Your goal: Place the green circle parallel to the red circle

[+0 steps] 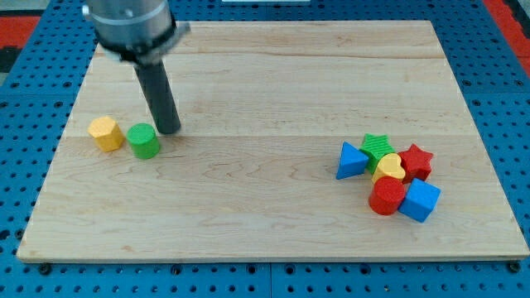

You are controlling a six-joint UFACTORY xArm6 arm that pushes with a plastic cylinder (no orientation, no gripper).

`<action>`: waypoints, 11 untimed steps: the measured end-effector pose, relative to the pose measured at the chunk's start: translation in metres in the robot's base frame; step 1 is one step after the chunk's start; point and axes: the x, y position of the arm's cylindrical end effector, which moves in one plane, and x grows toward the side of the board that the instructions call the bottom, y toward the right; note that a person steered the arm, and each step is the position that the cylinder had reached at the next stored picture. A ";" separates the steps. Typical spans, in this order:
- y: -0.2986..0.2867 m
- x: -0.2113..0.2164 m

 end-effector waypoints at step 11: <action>0.188 0.119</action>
